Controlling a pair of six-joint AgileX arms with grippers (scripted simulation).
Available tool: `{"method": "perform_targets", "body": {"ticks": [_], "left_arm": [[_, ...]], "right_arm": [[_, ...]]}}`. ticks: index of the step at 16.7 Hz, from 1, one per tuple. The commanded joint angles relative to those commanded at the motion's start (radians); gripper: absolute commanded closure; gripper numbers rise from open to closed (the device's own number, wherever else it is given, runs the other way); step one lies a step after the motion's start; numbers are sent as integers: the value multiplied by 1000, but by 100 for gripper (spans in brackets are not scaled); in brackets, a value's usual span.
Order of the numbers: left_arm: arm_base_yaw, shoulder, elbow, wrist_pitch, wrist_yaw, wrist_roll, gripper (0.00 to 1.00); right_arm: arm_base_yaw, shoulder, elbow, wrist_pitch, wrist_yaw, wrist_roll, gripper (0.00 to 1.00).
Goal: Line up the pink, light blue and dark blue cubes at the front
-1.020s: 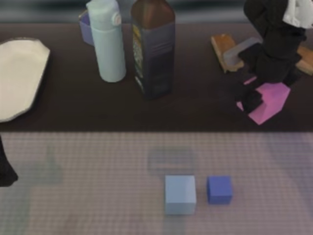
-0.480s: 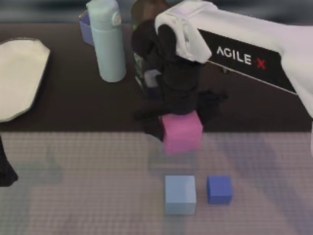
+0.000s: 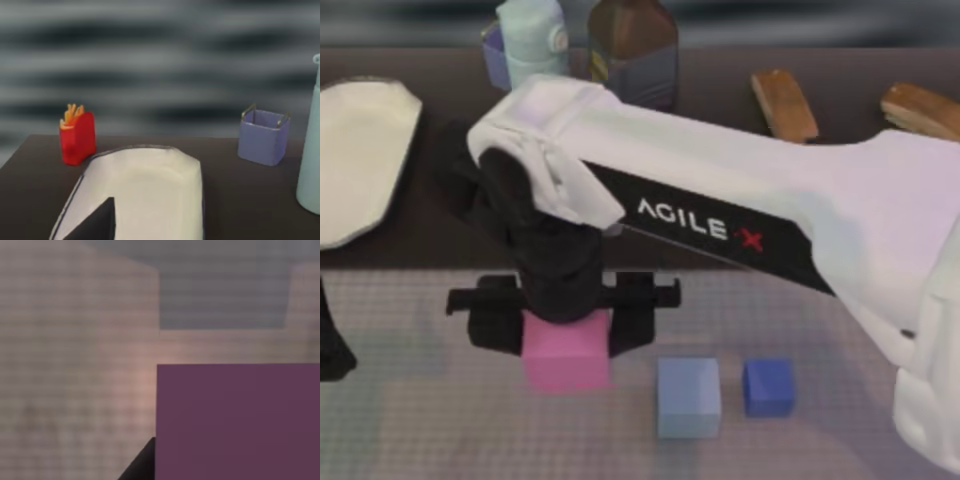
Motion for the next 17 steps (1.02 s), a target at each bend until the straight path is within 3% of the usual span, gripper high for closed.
{"method": "perform_targets", "body": {"ticks": [8,14,17], "left_arm": [[0,0,0,0,0,0,0],[0,0,0,0,0,0,0],[0,0,0,0,0,0,0]], "right_arm": [[15,-2,-12,17,-1,29,100],[22,28,-183,223,1,31,100],[24,35,-207,249,2,33,100]]}}
